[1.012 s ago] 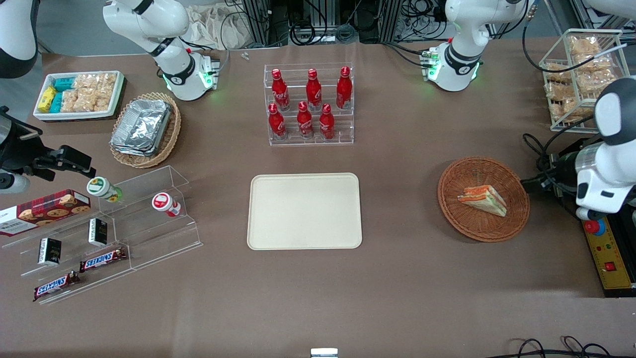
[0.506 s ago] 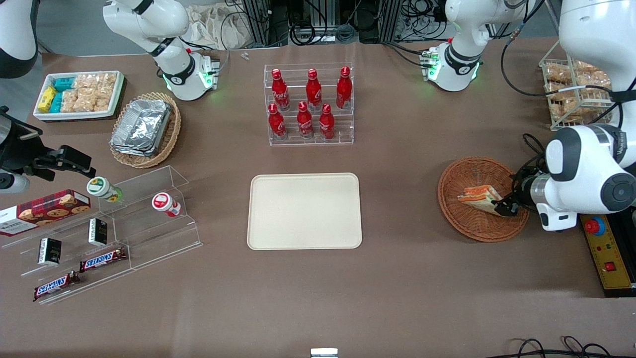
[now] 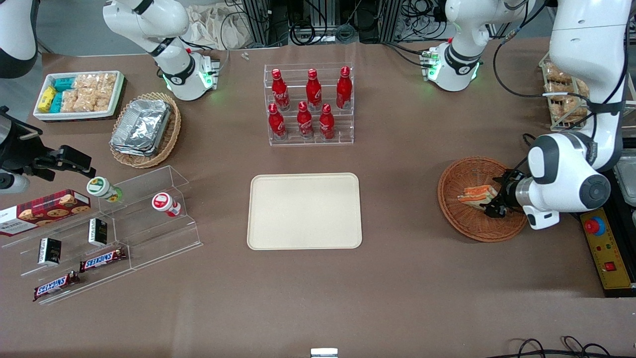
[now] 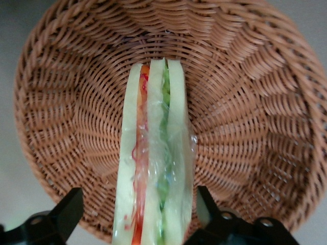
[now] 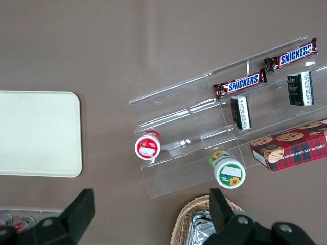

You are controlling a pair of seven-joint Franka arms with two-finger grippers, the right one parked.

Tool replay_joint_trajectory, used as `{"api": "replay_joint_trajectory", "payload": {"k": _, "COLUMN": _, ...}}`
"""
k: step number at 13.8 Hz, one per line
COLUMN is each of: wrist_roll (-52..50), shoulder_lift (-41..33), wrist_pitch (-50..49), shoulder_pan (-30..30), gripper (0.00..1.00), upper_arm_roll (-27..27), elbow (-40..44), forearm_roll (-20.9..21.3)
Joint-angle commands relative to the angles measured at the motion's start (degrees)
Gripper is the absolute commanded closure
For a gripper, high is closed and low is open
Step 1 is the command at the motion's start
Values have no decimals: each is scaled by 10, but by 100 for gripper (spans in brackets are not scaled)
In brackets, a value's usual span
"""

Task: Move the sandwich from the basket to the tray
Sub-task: 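Close the left gripper on the wrapped sandwich, then lift the sandwich and carry it over the cream tray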

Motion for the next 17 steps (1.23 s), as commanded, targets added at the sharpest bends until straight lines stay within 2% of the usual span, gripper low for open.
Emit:
{"api": "replay_joint_trajectory", "payload": {"k": 1, "wrist_roll": -11, "shoulder_lift": -7, "wrist_pitch": 20, "shoulder_pan": 1, "gripper": 63, "upper_arm_roll": 0, "elbow": -17, "forearm_roll": -10}}
{"api": "replay_joint_trajectory", "payload": {"k": 2, "wrist_roll": -11, "shoulder_lift": -10, "wrist_pitch": 18, "shoulder_pan": 1, "gripper": 91, "upper_arm_roll": 0, "elbow": -15, "forearm_roll": -8}}
{"api": "replay_joint_trajectory", "payload": {"k": 3, "wrist_roll": -11, "shoulder_lift": -18, "wrist_pitch": 11, "shoulder_pan": 1, "gripper": 100, "upper_arm_roll": 1, "elbow": -8, "forearm_roll": -8}}
{"api": "replay_joint_trajectory", "payload": {"k": 5, "wrist_roll": 6, "shoulder_lift": -56, "wrist_pitch": -69, "shoulder_pan": 1, "gripper": 100, "upper_arm_roll": 0, "elbow": 38, "forearm_roll": -6}}
{"api": "replay_joint_trajectory", "payload": {"k": 6, "wrist_roll": 37, "shoulder_lift": -76, "wrist_pitch": -149, "shoulder_pan": -6, "gripper": 100, "upper_arm_roll": -5, "elbow": 91, "forearm_roll": -6}}
{"api": "replay_joint_trajectory", "payload": {"k": 8, "wrist_roll": 82, "shoulder_lift": -91, "wrist_pitch": -213, "shoulder_pan": -14, "gripper": 100, "upper_arm_roll": -37, "elbow": 145, "forearm_roll": -4}}
{"api": "replay_joint_trajectory", "payload": {"k": 10, "wrist_roll": 125, "shoulder_lift": -98, "wrist_pitch": -233, "shoulder_pan": -15, "gripper": 100, "upper_arm_roll": -78, "elbow": 192, "forearm_roll": -11}}
{"api": "replay_joint_trajectory", "payload": {"k": 11, "wrist_roll": 139, "shoulder_lift": -94, "wrist_pitch": -233, "shoulder_pan": -17, "gripper": 100, "upper_arm_roll": -117, "elbow": 196, "forearm_roll": -4}}
{"api": "replay_joint_trajectory", "payload": {"k": 12, "wrist_roll": 141, "shoulder_lift": -86, "wrist_pitch": -220, "shoulder_pan": -23, "gripper": 100, "upper_arm_roll": -157, "elbow": 196, "forearm_roll": 7}}
{"api": "replay_joint_trajectory", "payload": {"k": 13, "wrist_roll": 141, "shoulder_lift": -80, "wrist_pitch": -216, "shoulder_pan": -38, "gripper": 100, "upper_arm_roll": -187, "elbow": 202, "forearm_roll": 46}}
{"api": "replay_joint_trajectory", "payload": {"k": 15, "wrist_roll": 141, "shoulder_lift": -60, "wrist_pitch": -185, "shoulder_pan": -70, "gripper": 100, "upper_arm_roll": -222, "elbow": 211, "forearm_roll": 70}}
{"api": "replay_joint_trajectory", "payload": {"k": 17, "wrist_roll": 147, "shoulder_lift": -9, "wrist_pitch": -176, "shoulder_pan": -122, "gripper": 100, "upper_arm_roll": -228, "elbow": 250, "forearm_roll": 94}}
